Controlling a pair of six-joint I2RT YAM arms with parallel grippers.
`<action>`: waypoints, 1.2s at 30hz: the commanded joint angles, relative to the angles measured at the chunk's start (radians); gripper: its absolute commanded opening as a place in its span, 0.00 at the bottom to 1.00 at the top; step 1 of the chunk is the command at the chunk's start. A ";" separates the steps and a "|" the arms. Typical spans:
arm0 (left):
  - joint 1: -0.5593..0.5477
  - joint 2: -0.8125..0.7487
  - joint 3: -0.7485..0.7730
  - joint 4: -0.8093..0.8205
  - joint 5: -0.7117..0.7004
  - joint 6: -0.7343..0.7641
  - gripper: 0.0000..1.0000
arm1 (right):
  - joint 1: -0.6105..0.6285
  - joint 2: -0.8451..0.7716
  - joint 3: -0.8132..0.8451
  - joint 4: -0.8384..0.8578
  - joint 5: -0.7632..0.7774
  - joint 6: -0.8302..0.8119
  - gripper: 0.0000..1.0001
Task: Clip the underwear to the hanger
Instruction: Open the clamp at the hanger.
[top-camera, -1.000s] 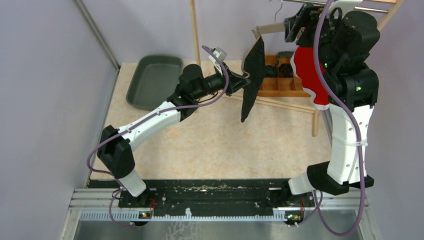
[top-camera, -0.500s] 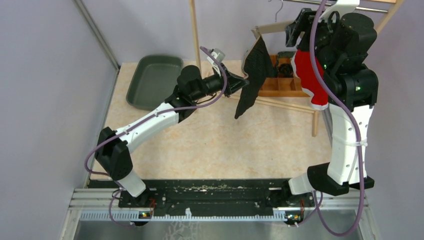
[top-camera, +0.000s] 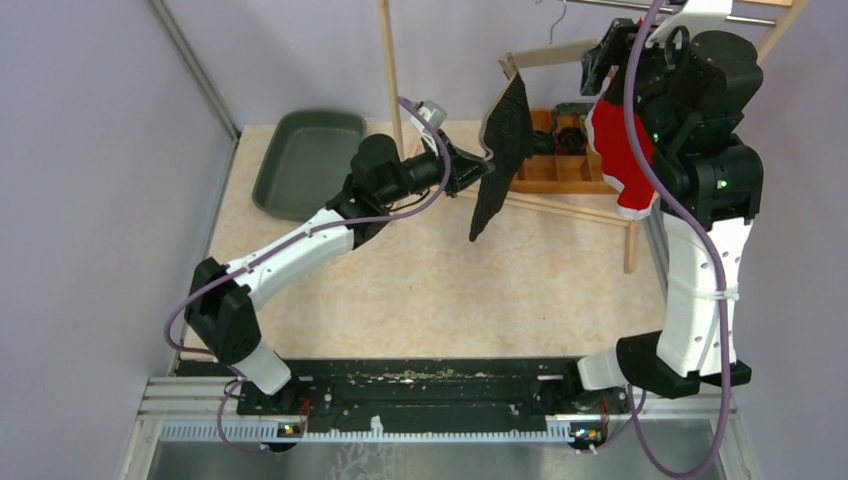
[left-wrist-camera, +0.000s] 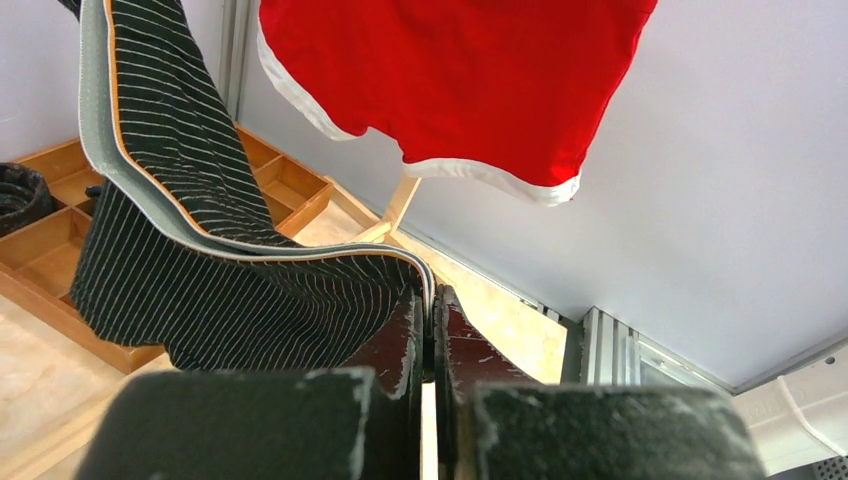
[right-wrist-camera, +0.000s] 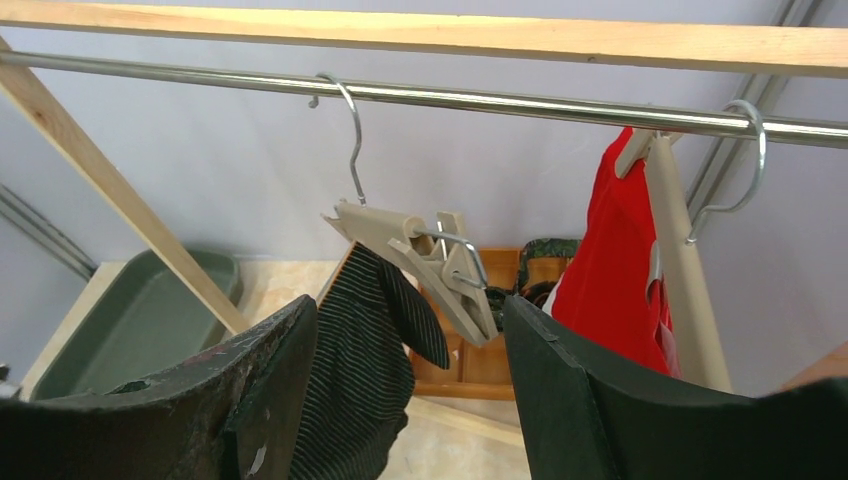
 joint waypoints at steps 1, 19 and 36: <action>0.001 -0.064 -0.023 0.032 -0.019 0.014 0.00 | -0.023 0.006 0.024 0.044 0.004 -0.014 0.68; 0.002 -0.101 -0.058 0.039 -0.023 0.019 0.00 | -0.048 0.073 0.063 0.085 -0.064 -0.016 0.68; 0.005 -0.112 -0.072 0.040 -0.027 0.024 0.00 | -0.085 0.127 0.116 0.104 -0.109 0.006 0.46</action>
